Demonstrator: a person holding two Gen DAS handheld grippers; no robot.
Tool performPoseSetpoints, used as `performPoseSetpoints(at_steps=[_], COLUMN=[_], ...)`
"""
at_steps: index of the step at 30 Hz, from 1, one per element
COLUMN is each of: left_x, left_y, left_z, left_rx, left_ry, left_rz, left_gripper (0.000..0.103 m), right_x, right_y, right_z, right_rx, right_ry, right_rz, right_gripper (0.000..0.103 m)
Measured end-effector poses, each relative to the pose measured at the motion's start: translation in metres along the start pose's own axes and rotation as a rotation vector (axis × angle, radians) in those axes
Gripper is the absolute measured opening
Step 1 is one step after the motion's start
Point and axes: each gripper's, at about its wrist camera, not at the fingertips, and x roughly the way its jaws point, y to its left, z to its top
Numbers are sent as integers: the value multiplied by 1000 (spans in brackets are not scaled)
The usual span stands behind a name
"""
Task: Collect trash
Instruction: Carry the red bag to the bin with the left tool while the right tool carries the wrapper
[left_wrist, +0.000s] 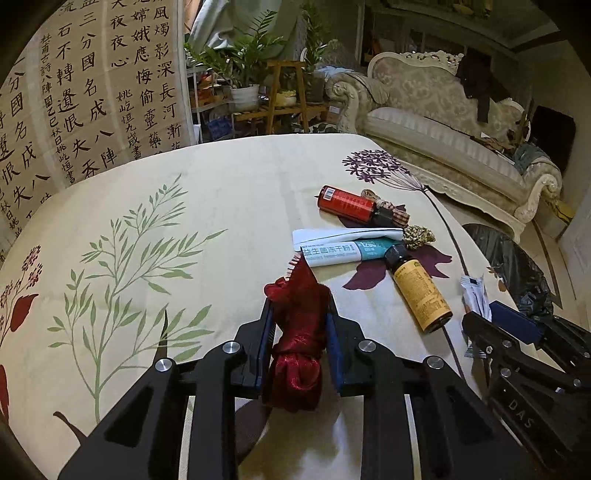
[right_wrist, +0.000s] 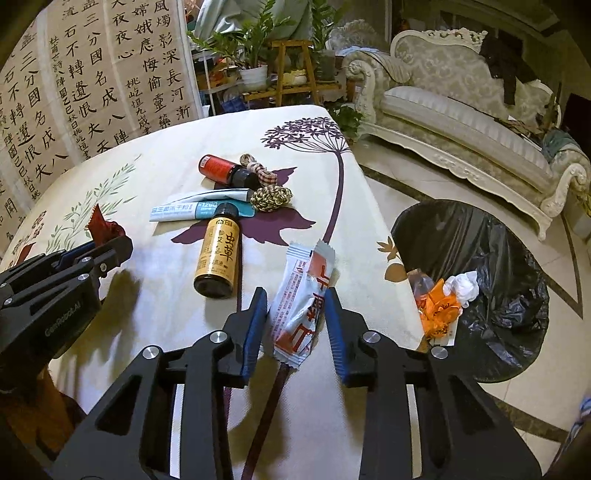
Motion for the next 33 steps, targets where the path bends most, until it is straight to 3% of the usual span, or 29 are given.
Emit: performPoseSetpoints(at_steps=[14,24,33], left_x=[-13,-7,4], left_y=[-30,-83,-140], left_z=[4,14,22], left_rx=[17,63,135], left_ry=[-35,-39,-47], left_rz=[-65,-154,-192], left_gripper=[26,26,26], right_x=[-26,-41,-39], right_y=[-32,-97,-144], right_z=[9,11,7], right_rx=[44,124,179], right_ry=[-82,-137,-141], right_rz=[-38,-136,-184], right_gripper=[29,29,29])
